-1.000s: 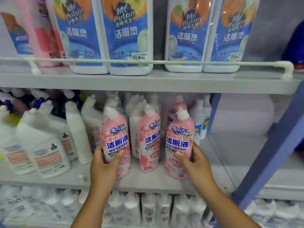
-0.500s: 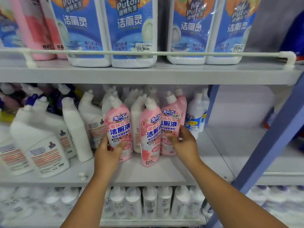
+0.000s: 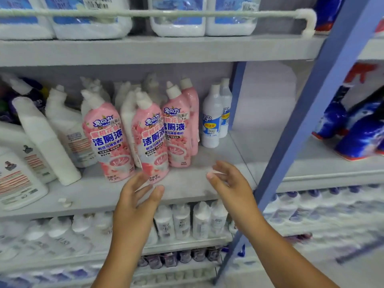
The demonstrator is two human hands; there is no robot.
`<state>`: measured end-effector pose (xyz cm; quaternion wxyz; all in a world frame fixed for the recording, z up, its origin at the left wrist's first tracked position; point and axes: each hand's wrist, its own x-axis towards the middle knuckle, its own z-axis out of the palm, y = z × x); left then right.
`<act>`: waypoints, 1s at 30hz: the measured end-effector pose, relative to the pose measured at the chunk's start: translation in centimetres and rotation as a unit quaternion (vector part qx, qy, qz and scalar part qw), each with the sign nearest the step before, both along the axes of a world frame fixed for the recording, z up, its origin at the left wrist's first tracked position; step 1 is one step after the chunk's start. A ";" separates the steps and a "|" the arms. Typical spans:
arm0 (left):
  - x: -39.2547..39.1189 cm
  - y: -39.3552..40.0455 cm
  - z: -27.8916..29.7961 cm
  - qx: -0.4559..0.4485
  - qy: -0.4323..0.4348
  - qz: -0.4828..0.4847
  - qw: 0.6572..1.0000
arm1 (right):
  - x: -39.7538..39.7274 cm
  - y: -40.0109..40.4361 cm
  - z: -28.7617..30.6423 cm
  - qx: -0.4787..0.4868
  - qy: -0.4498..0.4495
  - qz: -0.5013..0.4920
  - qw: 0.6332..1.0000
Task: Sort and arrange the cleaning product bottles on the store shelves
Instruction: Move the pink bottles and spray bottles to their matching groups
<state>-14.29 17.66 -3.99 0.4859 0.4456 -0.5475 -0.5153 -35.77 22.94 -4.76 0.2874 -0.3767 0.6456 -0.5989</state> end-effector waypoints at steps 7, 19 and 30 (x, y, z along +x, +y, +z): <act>-8.2 7.2 -0.7 0.017 -0.031 -0.076 0.997 | -6.6 11.6 0.1 -0.001 -0.033 0.010 0.999; -27.8 19.8 0.4 0.010 -0.065 -0.188 0.980 | -24.1 29.3 1.0 -0.010 -0.048 -0.083 0.995; -42.2 18.9 1.0 -0.034 -0.062 -0.207 0.976 | -35.1 31.4 0.3 -0.012 -0.068 -0.135 0.988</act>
